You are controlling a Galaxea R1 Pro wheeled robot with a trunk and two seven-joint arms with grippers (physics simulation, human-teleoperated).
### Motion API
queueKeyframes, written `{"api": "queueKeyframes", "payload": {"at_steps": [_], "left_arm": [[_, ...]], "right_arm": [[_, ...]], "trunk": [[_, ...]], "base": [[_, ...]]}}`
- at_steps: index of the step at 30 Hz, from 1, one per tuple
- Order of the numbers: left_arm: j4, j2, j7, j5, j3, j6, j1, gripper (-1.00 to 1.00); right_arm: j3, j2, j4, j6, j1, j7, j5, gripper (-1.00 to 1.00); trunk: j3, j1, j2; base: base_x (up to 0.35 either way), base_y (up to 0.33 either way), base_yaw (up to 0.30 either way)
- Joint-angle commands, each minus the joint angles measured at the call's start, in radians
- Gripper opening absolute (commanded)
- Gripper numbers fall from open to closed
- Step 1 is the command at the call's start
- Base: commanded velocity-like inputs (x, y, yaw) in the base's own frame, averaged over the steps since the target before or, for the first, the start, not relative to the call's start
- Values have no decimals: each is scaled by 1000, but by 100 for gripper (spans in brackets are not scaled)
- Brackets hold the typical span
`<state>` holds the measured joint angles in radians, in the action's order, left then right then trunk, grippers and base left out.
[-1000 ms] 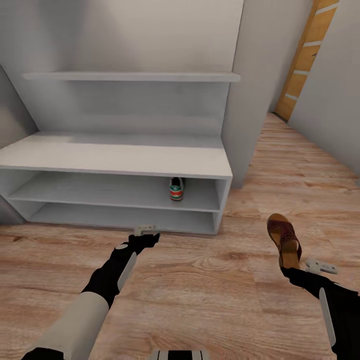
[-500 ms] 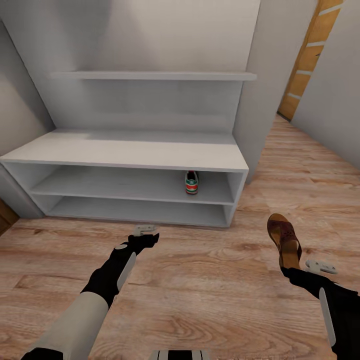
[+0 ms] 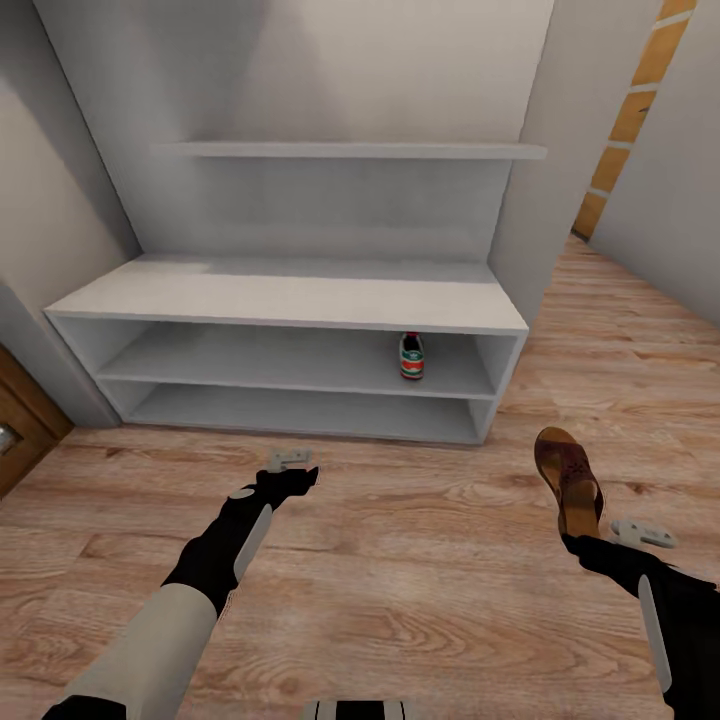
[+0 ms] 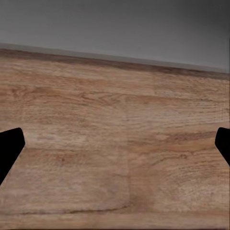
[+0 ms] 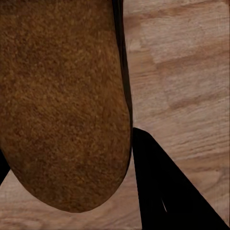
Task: Pick up the two gym shoes and the two sandals from the corridor floor and place them onto the hallstand (shoe rack) in the corridor, making sure they are on the rack and not on the floor. Arrange them so the two gym shoes are next to each other and the two sandals are next to each other.
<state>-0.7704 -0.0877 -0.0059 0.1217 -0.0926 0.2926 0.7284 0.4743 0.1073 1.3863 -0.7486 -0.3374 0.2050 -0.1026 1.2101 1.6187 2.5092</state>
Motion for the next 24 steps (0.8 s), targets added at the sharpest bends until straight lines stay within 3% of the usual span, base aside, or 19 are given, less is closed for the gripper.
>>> {"api": "queueKeyframes", "payload": {"at_steps": [1, 24], "left_arm": [[-1, 0, 0, 10, -1, 5, 0, 100], [-1, 0, 0, 10, -1, 5, 0, 100]], "right_arm": [[1, 0, 2, -6, 0, 7, -6, -100], [1, -1, 1, -6, 0, 7, -6, -100]], "trunk": [[1, 0, 0], [1, 0, 0]], "base": [[6, 345, 0], [40, 349, 0]]}}
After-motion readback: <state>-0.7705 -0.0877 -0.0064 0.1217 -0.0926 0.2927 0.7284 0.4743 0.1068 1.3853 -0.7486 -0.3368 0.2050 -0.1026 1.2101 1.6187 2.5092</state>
